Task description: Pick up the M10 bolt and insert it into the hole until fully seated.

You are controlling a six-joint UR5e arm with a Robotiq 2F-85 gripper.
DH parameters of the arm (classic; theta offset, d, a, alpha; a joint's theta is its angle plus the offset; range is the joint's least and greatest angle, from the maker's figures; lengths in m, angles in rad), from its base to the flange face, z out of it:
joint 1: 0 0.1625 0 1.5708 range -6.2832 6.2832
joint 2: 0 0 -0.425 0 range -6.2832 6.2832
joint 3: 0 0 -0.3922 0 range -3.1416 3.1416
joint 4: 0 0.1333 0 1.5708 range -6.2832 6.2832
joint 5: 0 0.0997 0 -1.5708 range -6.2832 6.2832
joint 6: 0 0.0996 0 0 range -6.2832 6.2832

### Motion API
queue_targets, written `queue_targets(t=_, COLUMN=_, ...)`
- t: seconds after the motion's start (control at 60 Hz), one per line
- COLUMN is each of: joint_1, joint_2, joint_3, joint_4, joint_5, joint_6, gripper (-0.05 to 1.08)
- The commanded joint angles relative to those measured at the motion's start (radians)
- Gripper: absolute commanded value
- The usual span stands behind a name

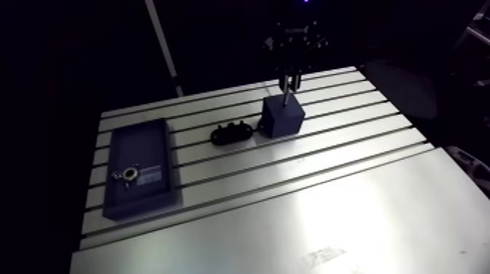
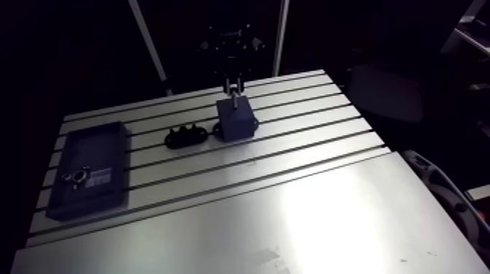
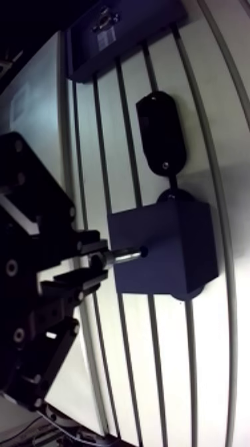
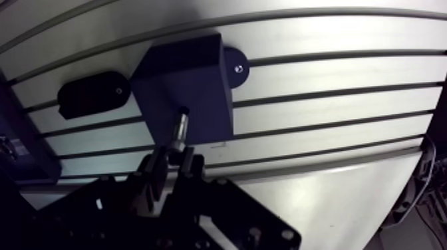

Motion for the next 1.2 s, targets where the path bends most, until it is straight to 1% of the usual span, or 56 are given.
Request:
queue_targets(t=0.017, joint_1=0.0, joint_2=0.0, joint_3=0.004, joint_4=-0.001, joint_5=0.0, joint_6=0.001, gripper=1.08)
queue_targets(t=0.267, joint_1=-0.001, joint_2=0.002, joint_3=0.005, joint_4=-0.001, joint_5=0.0, joint_6=0.001, gripper=1.08)
queue_targets(t=0.45, joint_1=-0.001, joint_2=0.002, joint_3=0.01, joint_4=-0.033, joint_5=-0.001, joint_6=0.0, gripper=1.08)
queue_targets(t=0.917, joint_1=0.0, joint_2=0.01, joint_3=0.01, joint_4=-0.032, joint_5=0.002, joint_6=0.0, gripper=1.08)
queue_targets(t=1.2, joint_1=0.002, joint_2=0.008, joint_3=0.007, joint_4=-0.022, joint_5=0.0, joint_6=0.0, gripper=1.08)
